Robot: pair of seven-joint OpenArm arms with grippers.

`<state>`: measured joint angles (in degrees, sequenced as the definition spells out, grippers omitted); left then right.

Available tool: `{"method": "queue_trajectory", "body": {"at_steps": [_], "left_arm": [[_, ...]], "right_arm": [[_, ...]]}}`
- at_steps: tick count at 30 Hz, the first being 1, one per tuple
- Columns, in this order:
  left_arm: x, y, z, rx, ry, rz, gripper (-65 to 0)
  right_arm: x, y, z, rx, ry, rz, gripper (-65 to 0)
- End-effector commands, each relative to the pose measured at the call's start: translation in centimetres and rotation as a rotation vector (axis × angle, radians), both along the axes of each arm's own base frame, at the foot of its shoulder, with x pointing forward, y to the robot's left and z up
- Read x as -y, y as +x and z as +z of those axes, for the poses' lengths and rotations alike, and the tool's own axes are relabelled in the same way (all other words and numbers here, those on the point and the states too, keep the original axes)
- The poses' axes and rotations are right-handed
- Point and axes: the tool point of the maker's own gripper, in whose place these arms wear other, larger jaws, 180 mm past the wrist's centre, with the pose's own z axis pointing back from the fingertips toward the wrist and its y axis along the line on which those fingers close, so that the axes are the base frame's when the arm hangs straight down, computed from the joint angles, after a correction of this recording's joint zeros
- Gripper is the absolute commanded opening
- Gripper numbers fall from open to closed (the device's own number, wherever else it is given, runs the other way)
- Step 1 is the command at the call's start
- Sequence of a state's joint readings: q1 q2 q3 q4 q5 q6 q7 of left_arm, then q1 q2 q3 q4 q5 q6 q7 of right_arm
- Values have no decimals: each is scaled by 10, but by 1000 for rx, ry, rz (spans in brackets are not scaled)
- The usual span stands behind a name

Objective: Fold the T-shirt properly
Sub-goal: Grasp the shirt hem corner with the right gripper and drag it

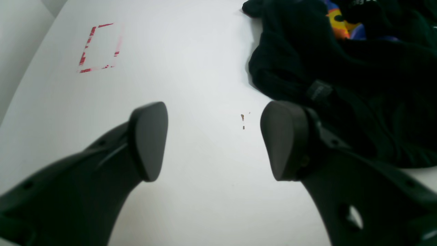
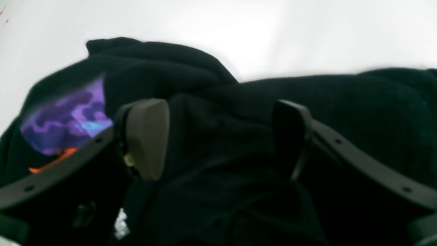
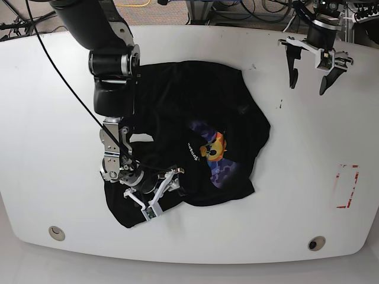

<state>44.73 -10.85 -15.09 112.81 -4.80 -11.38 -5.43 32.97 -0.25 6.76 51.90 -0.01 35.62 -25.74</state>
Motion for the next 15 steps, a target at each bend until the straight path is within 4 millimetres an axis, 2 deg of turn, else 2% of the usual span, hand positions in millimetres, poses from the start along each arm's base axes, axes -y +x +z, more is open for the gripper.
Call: {"method": "queue_trajectory", "body": {"at_steps": [1,12,14,15], "left_arm": [[-1,2,10,37,0,1,-227],[-2,3,11,43,7,1,-229],[-4,3,11,39,10,6,-227],[-4,3,11,39,10,7,-227]], "right_arm": [[4,13,21,54,21,-9,-202],[54,20,-10,23,44,-200,-207],[71,17,-28,-2,35,-231,-203],[73,16,-30,-7,38,-234,-203]]}}
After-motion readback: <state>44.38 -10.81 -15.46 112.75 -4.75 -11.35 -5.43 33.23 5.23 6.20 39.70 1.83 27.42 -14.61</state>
